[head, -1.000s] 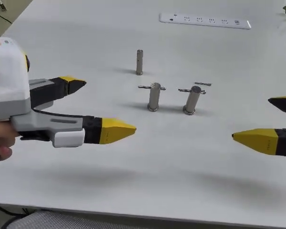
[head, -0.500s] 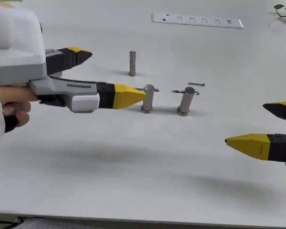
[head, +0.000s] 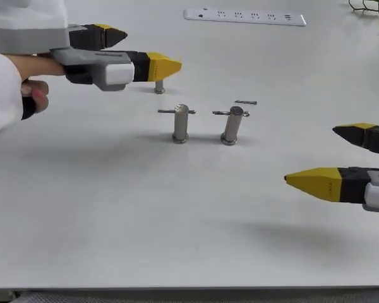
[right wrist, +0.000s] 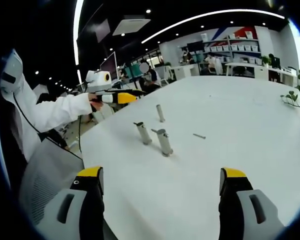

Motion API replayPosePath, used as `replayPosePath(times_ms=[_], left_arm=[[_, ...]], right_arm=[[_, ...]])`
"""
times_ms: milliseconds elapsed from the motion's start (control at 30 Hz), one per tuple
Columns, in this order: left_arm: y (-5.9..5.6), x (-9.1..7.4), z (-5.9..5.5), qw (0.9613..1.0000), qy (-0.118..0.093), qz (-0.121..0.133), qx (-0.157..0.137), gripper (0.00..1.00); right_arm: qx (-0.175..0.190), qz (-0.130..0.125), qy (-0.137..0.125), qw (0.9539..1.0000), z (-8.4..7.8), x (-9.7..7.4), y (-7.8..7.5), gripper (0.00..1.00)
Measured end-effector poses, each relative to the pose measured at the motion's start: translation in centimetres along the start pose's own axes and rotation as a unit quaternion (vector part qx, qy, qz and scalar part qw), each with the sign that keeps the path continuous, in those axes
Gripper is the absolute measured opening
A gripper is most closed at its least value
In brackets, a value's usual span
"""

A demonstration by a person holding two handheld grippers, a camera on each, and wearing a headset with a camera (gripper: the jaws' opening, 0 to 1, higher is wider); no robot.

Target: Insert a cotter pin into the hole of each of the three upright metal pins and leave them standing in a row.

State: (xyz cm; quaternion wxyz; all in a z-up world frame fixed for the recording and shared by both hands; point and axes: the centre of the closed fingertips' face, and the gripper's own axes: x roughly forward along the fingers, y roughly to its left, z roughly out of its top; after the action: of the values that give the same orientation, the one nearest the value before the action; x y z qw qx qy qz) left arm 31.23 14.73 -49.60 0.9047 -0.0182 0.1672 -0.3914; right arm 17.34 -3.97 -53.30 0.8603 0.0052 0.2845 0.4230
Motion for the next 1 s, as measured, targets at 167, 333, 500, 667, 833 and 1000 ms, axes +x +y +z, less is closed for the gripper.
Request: replayPosePath(times_ms=[167, 333, 500, 667, 833, 1000], left_arm=[[1.1, 1.1, -0.7, 0.9998, 0.016, 0.01, 0.01, 0.52], [2.2, 2.2, -2.1, 0.9987, 0.043, 0.025, 0.012, 0.38], [2.7, 3.0, -3.3, 0.9964, 0.069, 0.039, 0.031, 0.28], [3.3, 3.7, -4.0, 0.9952, 0.079, 0.046, 0.034, 0.21], [3.8, 4.3, -4.4, 0.9947, 0.083, 0.05, 0.034, 0.16], [3.6, 4.7, -4.8, 0.9937, 0.092, 0.045, 0.046, 0.12]], right_arm=[[-0.005, -0.005, 0.004, 1.0, -0.1, 0.0, -0.5, 0.94], [-0.002, -0.01, 0.009, 0.9999, -0.5, -0.1, -0.9, 0.94], [0.004, -0.012, 0.012, 0.9998, -0.8, -0.1, -1.1, 0.94], [0.005, -0.009, 0.016, 0.9998, -1.1, 0.1, -0.9, 0.93], [0.006, -0.008, 0.019, 0.9998, -1.3, 0.2, -0.8, 0.92], [0.01, -0.007, 0.02, 0.9997, -1.4, 0.1, -0.8, 0.92]])
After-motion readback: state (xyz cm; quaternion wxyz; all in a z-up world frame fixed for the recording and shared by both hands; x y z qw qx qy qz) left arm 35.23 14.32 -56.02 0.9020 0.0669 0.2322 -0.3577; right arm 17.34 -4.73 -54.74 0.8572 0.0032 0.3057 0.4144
